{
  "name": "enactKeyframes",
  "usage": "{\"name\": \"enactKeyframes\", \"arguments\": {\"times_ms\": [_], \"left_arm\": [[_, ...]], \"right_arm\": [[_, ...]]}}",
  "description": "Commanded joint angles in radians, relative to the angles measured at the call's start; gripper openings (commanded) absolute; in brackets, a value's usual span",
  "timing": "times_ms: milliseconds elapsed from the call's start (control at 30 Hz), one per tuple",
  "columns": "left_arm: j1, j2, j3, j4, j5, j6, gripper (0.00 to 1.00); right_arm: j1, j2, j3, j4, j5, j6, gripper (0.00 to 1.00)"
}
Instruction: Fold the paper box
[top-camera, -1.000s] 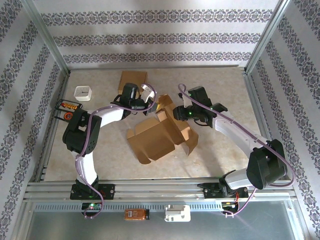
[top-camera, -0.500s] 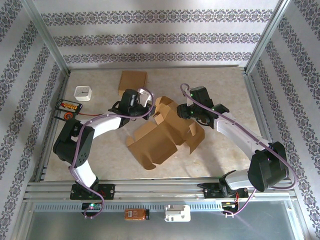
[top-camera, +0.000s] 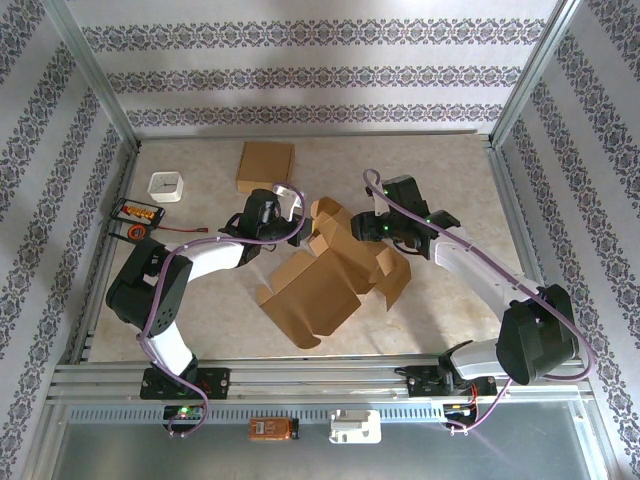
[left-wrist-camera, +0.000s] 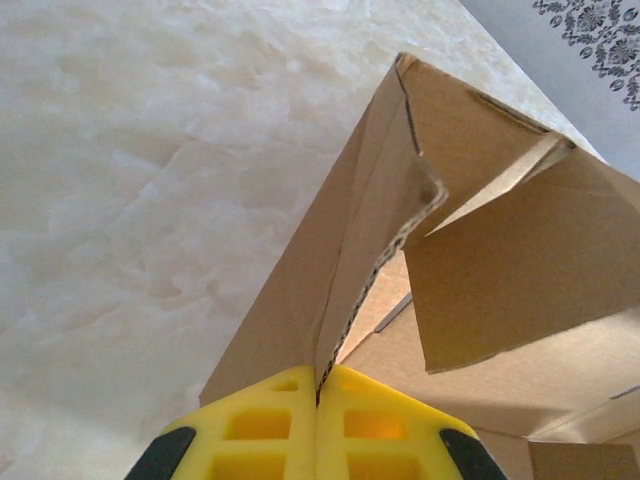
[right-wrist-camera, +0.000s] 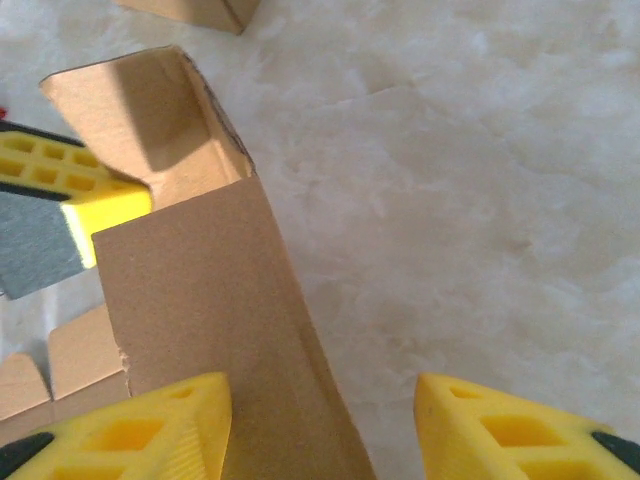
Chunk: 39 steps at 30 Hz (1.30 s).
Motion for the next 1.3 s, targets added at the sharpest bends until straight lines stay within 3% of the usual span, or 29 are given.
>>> {"name": "enactKeyframes", "arguments": {"times_ms": [0, 167, 600, 867, 1267], "left_arm": [[-0.01, -0.02, 0.027, 0.048, -0.018, 0.064, 0.0], [-0.006, 0.005, 0.044, 0.021, -0.037, 0.115, 0.0], [-0.006, 0.054, 0.064, 0.034, -0.034, 0.15, 0.0], [-0.007, 0.051, 0.064, 0.04, -0.035, 0.156, 0.0], [-0.006, 0.035, 0.073, 0.04, -0.007, 0.15, 0.0]], "right_arm": [[-0.021, -0.014, -0.005, -0.03, -0.136, 0.007, 0.57], [-0.088, -0.032, -0.034, 0.045, -0.324, 0.111, 0.63], [-0.161, -0.019, -0.071, 0.092, -0.544, 0.151, 0.87], [-0.165, 0.037, -0.078, 0.08, -0.524, 0.147, 0.68], [-0.161, 0.081, -0.062, 0.09, -0.517, 0.149, 0.53]]}}
